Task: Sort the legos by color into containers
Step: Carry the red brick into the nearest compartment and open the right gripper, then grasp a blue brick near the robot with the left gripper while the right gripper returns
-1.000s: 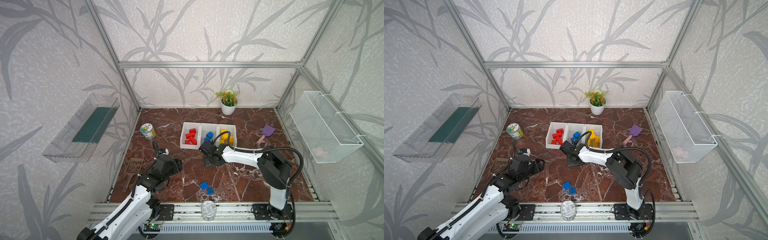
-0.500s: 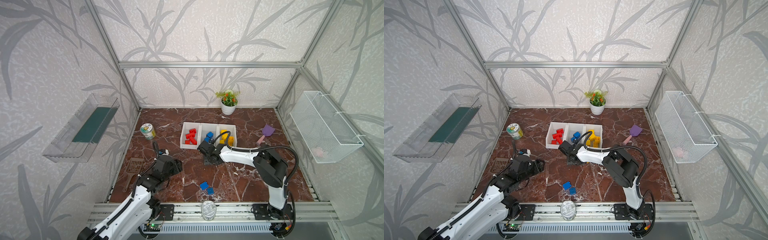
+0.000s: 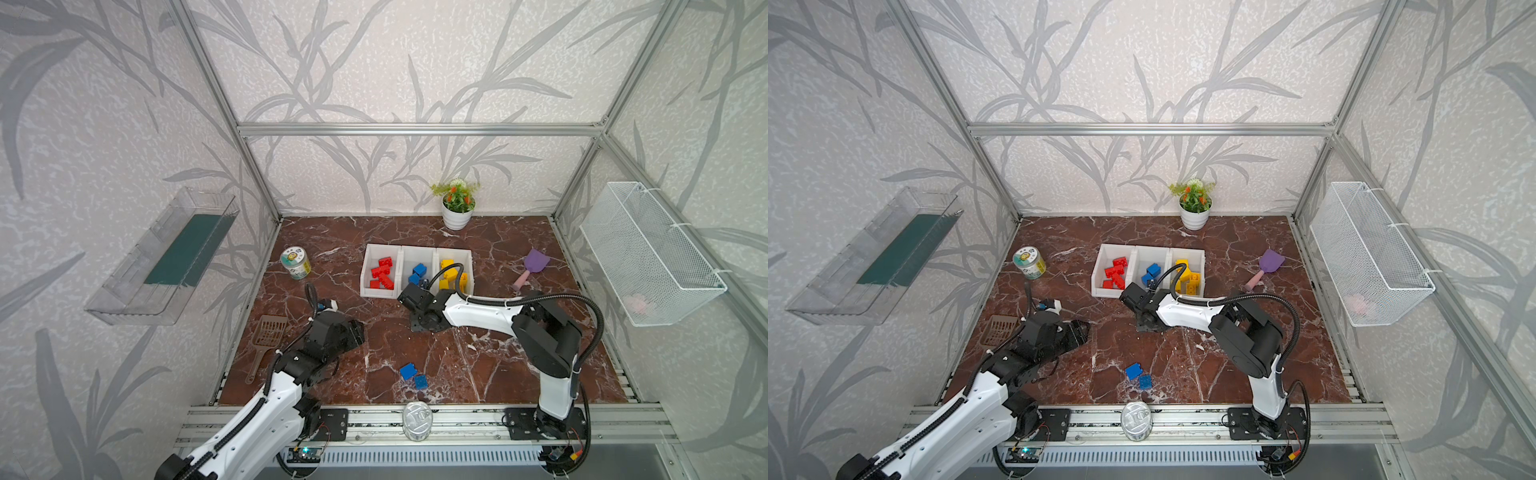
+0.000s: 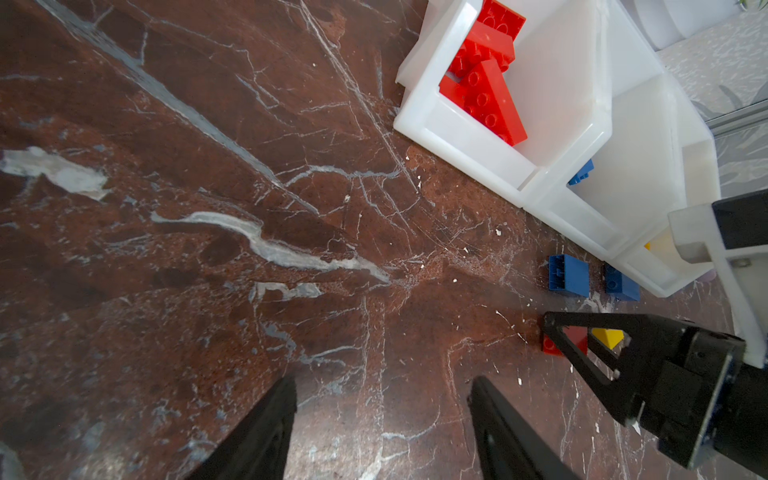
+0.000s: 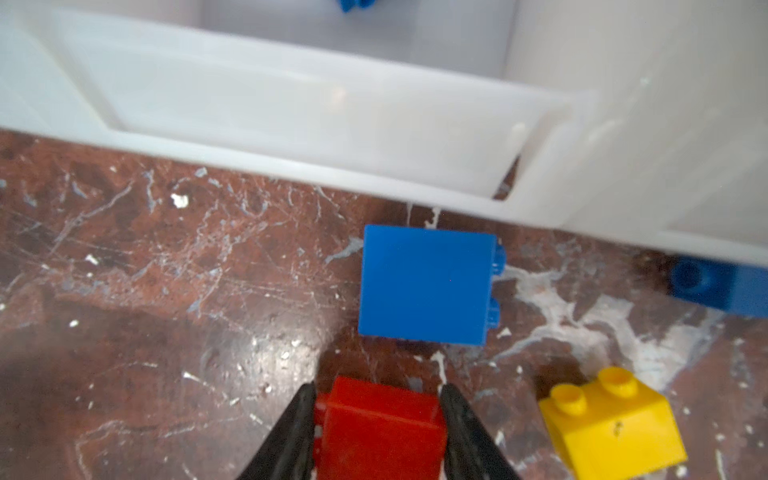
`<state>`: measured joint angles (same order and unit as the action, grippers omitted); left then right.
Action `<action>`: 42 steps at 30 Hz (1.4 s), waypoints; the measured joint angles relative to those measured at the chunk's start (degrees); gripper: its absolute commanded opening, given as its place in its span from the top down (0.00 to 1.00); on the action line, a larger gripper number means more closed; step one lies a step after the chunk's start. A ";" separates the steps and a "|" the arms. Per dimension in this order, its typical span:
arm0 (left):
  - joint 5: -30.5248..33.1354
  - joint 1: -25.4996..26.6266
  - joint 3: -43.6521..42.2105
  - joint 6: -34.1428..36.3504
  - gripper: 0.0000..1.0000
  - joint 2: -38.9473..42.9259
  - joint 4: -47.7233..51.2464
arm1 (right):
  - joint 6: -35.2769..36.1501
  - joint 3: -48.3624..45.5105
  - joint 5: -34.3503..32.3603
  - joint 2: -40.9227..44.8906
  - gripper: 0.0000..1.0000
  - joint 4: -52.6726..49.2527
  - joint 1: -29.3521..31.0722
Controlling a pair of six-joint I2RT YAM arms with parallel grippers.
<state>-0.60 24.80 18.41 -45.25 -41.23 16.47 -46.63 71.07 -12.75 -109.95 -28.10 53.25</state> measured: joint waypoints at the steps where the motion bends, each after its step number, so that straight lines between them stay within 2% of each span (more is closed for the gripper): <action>1: 0.00 0.00 -0.09 0.00 0.31 0.02 -0.15 | 0.61 0.02 0.37 0.66 0.59 -0.48 0.00; 6: 0.00 0.00 -0.46 -0.07 0.31 0.70 -0.28 | 5.46 4.59 2.01 3.08 0.59 -3.72 0.17; 13: 0.02 0.00 -1.68 -0.94 0.31 3.17 -0.09 | 14.91 21.92 3.02 1.01 0.59 -3.98 0.13; 21: 0.00 0.02 -1.75 -1.29 0.31 4.61 1.09 | 21.51 43.91 5.81 -15.41 0.59 -5.27 -2.43; 25: 0.00 0.26 -2.08 -1.49 0.31 5.44 1.60 | 22.99 51.74 6.47 -23.96 0.55 -9.25 -3.41; 26: 0.00 0.26 -2.10 -1.49 0.31 5.57 1.84 | 23.17 53.02 6.69 -25.29 0.53 -10.38 -3.72; 31: -0.13 0.28 -2.12 -1.53 0.31 6.34 2.58 | 23.76 57.61 7.96 -28.39 0.34 -14.93 -5.05; 37: -0.17 0.28 -2.40 -1.81 0.31 6.82 2.86 | 24.52 60.89 8.31 -27.69 0.32 -17.03 -5.53; 42: -0.81 0.33 -2.40 -1.88 0.31 6.80 2.82 | 25.27 57.48 8.22 -23.71 0.31 -17.25 -5.27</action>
<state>-1.41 25.12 16.01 -47.13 -34.44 19.29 -21.37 128.55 -4.54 -133.67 -45.34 47.99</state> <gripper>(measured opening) 0.690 0.684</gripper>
